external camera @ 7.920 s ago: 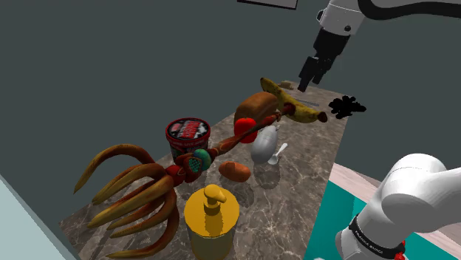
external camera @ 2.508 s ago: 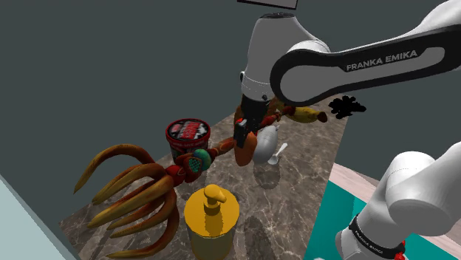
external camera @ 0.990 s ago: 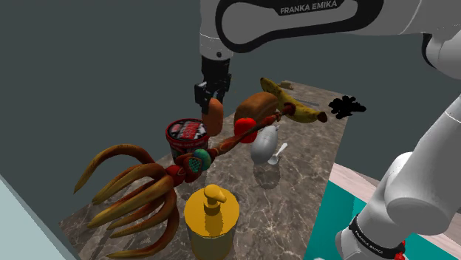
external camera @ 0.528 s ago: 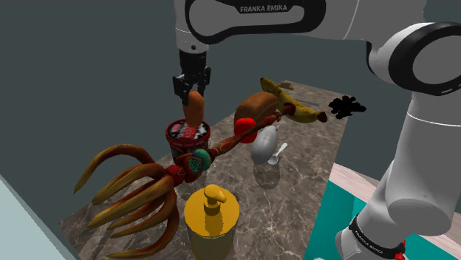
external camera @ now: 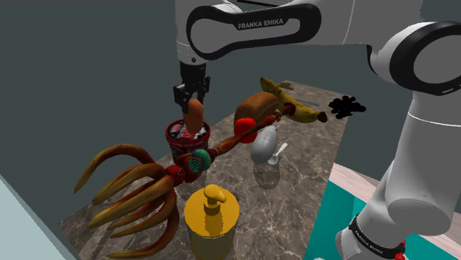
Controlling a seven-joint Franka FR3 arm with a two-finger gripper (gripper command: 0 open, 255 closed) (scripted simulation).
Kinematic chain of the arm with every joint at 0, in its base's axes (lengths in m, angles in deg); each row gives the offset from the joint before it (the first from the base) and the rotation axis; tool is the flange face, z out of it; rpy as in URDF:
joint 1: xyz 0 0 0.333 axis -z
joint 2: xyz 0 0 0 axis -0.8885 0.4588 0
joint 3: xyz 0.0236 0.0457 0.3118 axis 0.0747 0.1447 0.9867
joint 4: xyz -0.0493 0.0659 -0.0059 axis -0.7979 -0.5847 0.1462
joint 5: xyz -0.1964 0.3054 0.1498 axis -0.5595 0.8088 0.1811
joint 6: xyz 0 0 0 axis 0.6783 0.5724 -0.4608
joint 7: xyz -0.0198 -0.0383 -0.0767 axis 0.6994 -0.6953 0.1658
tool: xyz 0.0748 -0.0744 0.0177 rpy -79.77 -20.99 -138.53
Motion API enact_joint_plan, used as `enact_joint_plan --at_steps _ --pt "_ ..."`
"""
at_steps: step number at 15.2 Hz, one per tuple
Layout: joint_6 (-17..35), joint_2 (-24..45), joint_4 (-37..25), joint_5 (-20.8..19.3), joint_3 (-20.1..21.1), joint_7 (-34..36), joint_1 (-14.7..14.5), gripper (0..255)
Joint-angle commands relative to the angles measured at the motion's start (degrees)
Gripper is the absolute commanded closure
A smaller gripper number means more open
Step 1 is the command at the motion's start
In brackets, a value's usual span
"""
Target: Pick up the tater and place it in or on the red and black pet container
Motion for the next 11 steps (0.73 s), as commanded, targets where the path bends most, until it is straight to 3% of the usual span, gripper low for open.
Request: enact_joint_plan --at_steps 1,7,11 --pt "1.34 0.48 1.76 -0.09 -0.02 0.29 -0.02 255" --pt "6.27 0.77 6.45 -0.45 -0.18 0.90 0.17 255" --pt "6.26 0.77 6.45 -0.45 -0.17 0.90 0.18 255"
